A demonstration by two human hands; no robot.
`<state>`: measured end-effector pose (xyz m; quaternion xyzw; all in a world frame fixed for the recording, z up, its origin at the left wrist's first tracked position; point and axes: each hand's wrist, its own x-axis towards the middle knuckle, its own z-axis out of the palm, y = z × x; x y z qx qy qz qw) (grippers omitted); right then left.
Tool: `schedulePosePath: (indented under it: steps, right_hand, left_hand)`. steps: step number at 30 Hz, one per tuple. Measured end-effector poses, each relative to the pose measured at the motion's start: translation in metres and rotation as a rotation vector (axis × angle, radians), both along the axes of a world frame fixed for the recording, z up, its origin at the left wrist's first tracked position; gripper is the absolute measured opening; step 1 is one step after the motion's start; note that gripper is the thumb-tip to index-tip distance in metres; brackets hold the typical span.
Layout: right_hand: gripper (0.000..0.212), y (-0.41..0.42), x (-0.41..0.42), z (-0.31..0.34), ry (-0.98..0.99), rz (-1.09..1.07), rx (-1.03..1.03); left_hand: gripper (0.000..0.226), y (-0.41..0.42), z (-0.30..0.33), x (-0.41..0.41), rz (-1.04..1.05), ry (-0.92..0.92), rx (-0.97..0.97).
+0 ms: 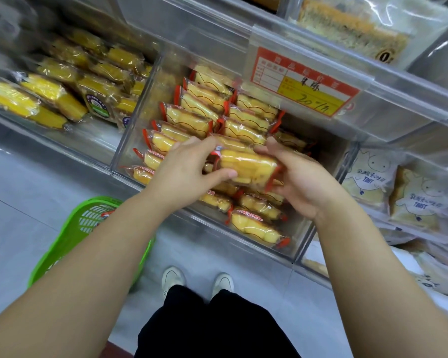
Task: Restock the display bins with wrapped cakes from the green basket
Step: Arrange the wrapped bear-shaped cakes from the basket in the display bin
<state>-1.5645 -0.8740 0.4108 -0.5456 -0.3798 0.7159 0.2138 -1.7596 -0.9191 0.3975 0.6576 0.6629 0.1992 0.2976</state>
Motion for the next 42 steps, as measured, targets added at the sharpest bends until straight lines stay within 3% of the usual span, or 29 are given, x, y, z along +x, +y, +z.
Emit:
schedulePosePath:
  steps: [4,10,13,16,18,21,24,27,30,33,37,42]
  right_hand:
    - [0.029,-0.005,-0.003,-0.008,-0.116,0.06,0.11]
    - [0.035,-0.011,-0.009,-0.018,-0.407,-0.005,0.273]
    - [0.029,-0.016,-0.014,-0.014,-0.592,0.101,0.575]
    - [0.036,-0.016,-0.02,-0.001,-0.537,0.125,0.788]
    - [0.047,-0.014,-0.021,0.003,-0.403,0.059,0.76]
    - [0.061,-0.01,-0.014,-0.001,-0.326,0.003,0.551]
    - [0.04,-0.013,-0.012,-0.007,-0.453,0.078,0.609]
    - [0.031,-0.02,-0.014,-0.01,-0.535,0.088,0.745]
    - [0.029,-0.026,-0.015,-0.016,-0.766,0.122,0.898]
    - [0.026,-0.026,-0.022,-0.023,-0.96,0.185,1.029]
    - [0.029,-0.023,-0.036,-0.031,-0.839,0.22,0.903]
    - [0.035,-0.026,-0.018,-0.018,-0.745,0.237,0.722]
  left_hand:
    - [0.056,0.001,0.002,-0.004,0.028,0.089,0.04]
    - [0.043,0.006,-0.003,-0.011,0.03,0.029,0.119]
    - [0.058,0.006,-0.001,-0.01,-0.059,0.048,0.183]
    - [0.054,0.006,-0.001,-0.002,-0.17,0.026,0.196]
    - [0.04,0.006,-0.002,0.0,-0.108,-0.081,0.155]
    - [0.031,0.005,0.0,-0.003,0.075,-0.385,0.064]
    - [0.032,0.006,0.003,-0.005,0.107,-0.489,0.012]
    - [0.035,0.006,0.003,-0.005,0.032,-0.386,-0.02]
    - [0.049,0.008,-0.001,-0.007,-0.052,0.005,0.067]
    - [0.063,0.008,-0.004,-0.007,-0.091,0.15,0.153]
    - [0.044,0.011,-0.01,-0.004,-0.077,0.3,0.196]
    - [0.025,0.014,-0.014,-0.002,-0.035,0.346,0.248]
